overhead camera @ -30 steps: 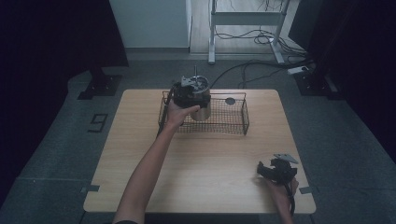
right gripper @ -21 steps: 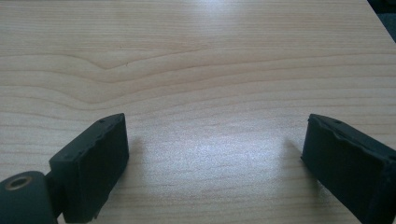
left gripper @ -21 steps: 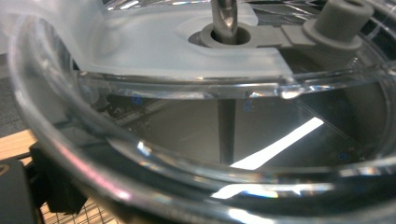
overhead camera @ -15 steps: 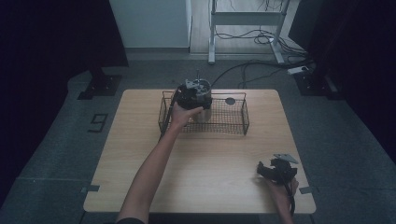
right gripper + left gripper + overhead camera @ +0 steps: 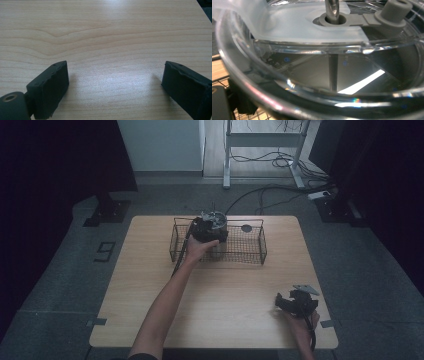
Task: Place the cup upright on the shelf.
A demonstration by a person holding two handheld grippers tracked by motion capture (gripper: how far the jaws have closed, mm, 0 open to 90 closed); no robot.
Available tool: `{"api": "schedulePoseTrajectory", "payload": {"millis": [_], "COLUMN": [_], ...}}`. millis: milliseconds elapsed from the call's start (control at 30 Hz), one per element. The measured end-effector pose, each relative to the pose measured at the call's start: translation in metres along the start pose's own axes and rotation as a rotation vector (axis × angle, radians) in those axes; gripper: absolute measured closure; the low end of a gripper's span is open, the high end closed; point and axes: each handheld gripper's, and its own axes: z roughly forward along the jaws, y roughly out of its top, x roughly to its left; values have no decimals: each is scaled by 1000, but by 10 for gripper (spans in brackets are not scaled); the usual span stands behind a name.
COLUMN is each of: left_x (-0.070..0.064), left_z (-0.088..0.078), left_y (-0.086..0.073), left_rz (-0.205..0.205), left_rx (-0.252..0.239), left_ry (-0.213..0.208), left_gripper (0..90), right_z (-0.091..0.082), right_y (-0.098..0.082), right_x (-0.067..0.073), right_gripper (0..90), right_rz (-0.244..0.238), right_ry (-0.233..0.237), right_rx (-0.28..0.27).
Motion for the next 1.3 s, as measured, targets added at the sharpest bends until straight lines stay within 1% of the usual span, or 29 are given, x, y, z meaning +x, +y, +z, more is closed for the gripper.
{"api": "schedulePoseTrajectory", "payload": {"millis": [400,600,767,967,1033,1167,1300], "left_x": [-1,-3,-2,-2,-3,-2,0], "left_z": [9,9,9,6,3,-3,-10], "left_y": [-11,-14,-16,-17,-15,-14,-13], "left_rz": [4,8,11,-3,-5,8,7], "left_rx": [35,34,23,13,2,-16,-31], "left_ry": [14,13,1,-3,-12,-28,-30], "left_gripper": [40,40,37,21,10,0,0], "right_z": [0,0,0,0,0,0,0], "right_y": [0,0,0,0,0,0,0], "right_x": [0,0,0,0,0,0,0], "right_gripper": [70,70,71,71,71,71,71], "right_rz": [0,0,0,0,0,0,0], "right_ry": [0,1,0,0,0,0,0], "right_rx": [0,0,0,0,0,0,0]}}
